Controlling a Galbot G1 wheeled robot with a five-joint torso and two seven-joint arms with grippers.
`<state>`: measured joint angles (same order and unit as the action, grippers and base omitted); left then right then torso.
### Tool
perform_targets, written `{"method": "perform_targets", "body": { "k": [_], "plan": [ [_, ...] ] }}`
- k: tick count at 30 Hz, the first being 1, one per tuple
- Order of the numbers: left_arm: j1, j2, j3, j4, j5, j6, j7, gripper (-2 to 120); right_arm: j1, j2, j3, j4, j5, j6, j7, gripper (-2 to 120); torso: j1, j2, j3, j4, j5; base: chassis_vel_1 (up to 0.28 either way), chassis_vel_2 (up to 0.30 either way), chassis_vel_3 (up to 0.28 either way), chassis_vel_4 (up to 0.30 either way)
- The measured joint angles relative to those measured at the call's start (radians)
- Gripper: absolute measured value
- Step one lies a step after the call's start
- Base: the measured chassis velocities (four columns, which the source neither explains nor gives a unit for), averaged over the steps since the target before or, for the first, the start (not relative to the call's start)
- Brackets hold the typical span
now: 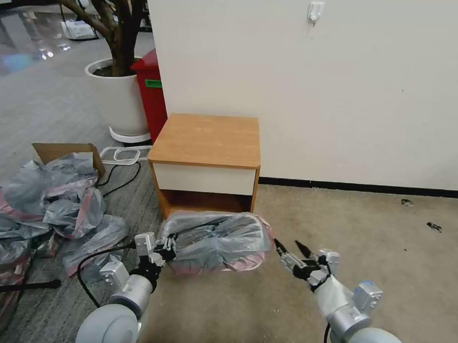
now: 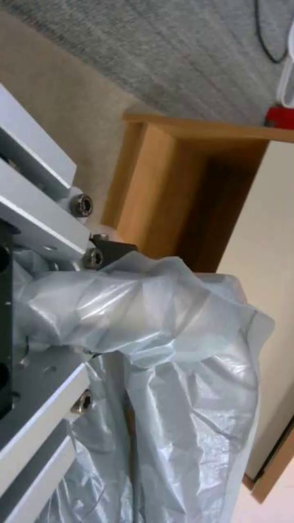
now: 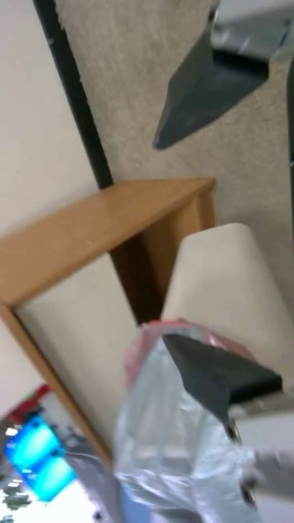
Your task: Pick up the garbage bag from the table and place it over the trash can.
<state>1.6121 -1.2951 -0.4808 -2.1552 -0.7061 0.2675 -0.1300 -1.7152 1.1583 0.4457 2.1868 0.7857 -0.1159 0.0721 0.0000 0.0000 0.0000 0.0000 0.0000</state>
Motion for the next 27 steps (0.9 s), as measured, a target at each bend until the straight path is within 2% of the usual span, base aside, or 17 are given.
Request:
{"method": "perform_targets", "body": {
  "k": [3, 6, 8, 11, 17, 27],
  "plan": [
    [0.0, -0.008, -0.006, 0.0, -0.046, 0.002, -0.007, 5, -0.015, 0.03, 0.011, 0.009, 0.04, 0.023, 0.0, 98, 0.0, 0.0, 0.0, 0.0, 0.0, 0.0, 0.0, 0.0, 0.0],
    [-0.001, -0.012, -0.011, -0.001, -0.094, 0.009, -0.016, 5, -0.022, 0.062, 0.014, 0.018, 0.108, 0.036, 0.0, 100, 0.0, 0.0, 0.0, 0.0, 0.0001, 0.0, 0.0, 0.0, 0.0],
    [-0.001, -0.013, -0.025, -0.003, -0.167, 0.025, -0.028, 5, -0.03, 0.121, 0.018, 0.033, 0.244, 0.051, -0.008, 100, 0.0, 0.0, 0.0, 0.0, 0.0, 0.0, 0.0, 0.0, 0.0],
    [-0.001, -0.013, -0.037, -0.006, -0.226, 0.036, -0.037, 5, -0.032, 0.162, 0.011, 0.035, 0.306, 0.059, -0.032, 100, 0.0, 0.0, 0.0, 0.0, -0.0002, 0.0, 0.0, 0.0, 0.0],
    [0.0, -0.021, -0.046, -0.002, -0.268, 0.042, -0.043, 5, -0.035, 0.217, -0.059, 0.016, 0.3, 0.078, -0.12, 100, 0.0, 0.0, 0.0, 0.0, -0.0001, 0.0, 0.0, 0.0, 0.0],
    [0.0, -0.044, -0.033, 0.009, -0.272, 0.044, -0.044, 5, 0.002, 0.251, -0.131, -0.016, 0.237, 0.095, -0.202, 99, 0.0, 0.0, 0.0, 0.0001, 0.0, 0.0, 0.0, 0.0, 0.0]
  ]
}}
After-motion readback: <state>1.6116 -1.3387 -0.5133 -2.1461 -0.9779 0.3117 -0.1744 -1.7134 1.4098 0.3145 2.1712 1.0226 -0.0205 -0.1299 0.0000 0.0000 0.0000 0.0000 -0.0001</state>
